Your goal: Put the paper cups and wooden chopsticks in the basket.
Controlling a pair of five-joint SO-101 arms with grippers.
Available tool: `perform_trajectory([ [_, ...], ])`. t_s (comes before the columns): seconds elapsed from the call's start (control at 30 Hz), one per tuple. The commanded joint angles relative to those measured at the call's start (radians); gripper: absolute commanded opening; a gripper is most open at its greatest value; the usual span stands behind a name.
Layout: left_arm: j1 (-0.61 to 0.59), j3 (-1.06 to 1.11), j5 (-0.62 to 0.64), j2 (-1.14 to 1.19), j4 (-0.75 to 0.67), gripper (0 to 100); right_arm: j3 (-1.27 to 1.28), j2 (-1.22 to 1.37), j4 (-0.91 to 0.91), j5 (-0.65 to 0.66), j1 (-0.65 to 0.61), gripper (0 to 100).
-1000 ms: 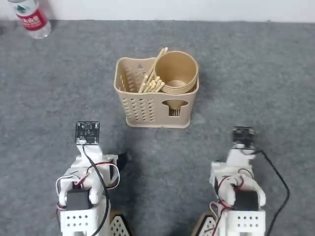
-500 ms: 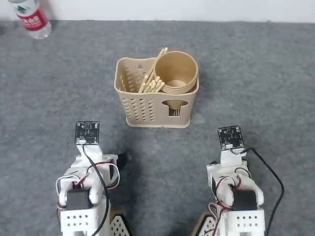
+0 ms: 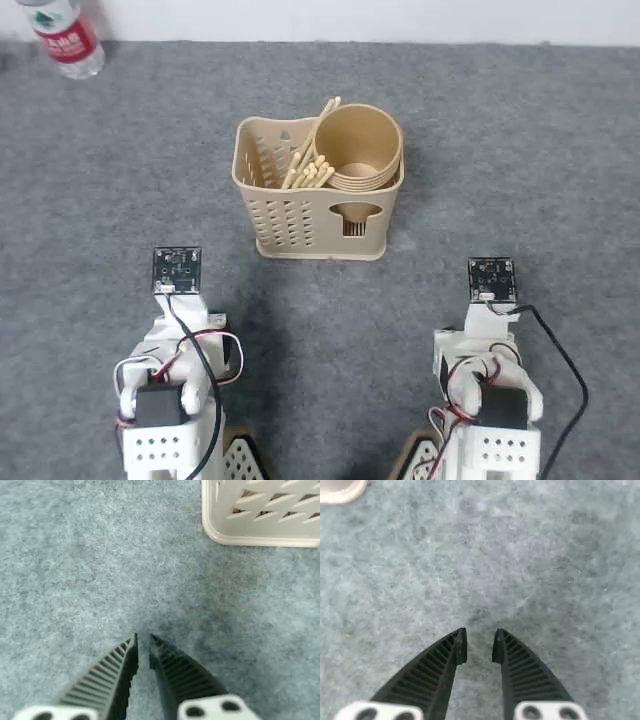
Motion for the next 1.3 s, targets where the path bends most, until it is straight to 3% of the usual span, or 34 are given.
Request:
perform_trajectory([
  [0.0, 0.003, -0.004, 0.006, -0.015, 0.005, 1, 0.018, -0.010, 0.004, 0.020, 0.004, 6.1],
  [0.07, 0.002, -0.004, 0.006, -0.015, 0.005, 1, 0.018, -0.008, 0.004, 0.025, 0.004, 0.0],
  [1.27, 0.005, -0.004, 0.006, -0.015, 0.006, 1, 0.018, -0.008, 0.004, 0.025, 0.010, 0.7],
])
